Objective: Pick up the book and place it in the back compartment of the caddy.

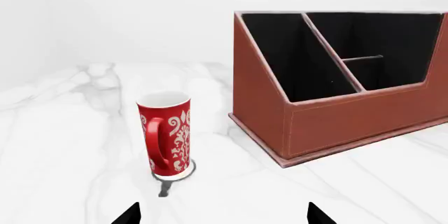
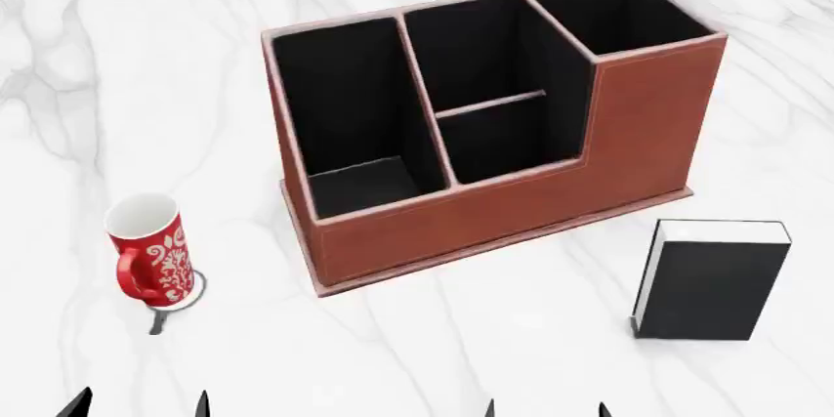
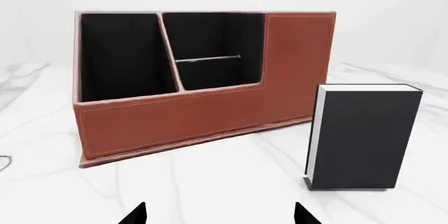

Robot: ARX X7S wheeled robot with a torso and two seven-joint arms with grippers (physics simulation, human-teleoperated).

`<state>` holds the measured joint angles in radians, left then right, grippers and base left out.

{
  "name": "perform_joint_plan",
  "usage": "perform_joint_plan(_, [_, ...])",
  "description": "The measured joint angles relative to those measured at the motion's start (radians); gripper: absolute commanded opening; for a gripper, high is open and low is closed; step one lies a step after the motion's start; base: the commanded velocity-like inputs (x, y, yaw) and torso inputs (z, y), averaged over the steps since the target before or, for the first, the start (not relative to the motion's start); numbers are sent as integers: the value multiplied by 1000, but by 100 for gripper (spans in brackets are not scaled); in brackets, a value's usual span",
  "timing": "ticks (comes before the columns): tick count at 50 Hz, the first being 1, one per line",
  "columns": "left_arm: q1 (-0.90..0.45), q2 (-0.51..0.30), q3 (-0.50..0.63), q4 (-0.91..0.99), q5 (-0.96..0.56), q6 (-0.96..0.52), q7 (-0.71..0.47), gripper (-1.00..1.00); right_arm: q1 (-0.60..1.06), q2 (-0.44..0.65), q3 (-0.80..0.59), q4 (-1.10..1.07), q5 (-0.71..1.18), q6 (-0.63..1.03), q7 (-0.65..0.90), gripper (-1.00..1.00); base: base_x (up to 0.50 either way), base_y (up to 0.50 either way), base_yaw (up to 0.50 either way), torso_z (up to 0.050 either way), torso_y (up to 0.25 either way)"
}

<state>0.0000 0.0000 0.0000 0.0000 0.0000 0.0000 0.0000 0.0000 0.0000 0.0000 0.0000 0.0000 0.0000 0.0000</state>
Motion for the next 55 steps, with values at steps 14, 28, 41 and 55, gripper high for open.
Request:
perform_joint_plan(14, [-1,-26,28,-6,-28,28,-50,100,5,28,-39,12,16,-4,42,100,0,0,0,0,0])
perform_joint_plan(28, [-4,-53,58,-20,-46,62,-94,100,4,54,-70,13,34,-25,82,100,0,0,0,0,0])
perform_joint_plan(41, [10,-66,71,-16,-25,152,-162,100,-33,65,-73,-22,35,-149,142,100,0,0,0,0,0])
perform_joint_plan(55, [27,-48,54,-53,119,425,-386,100,-81,74,-69,-59,13,-304,218,100,0,0,0,0,0])
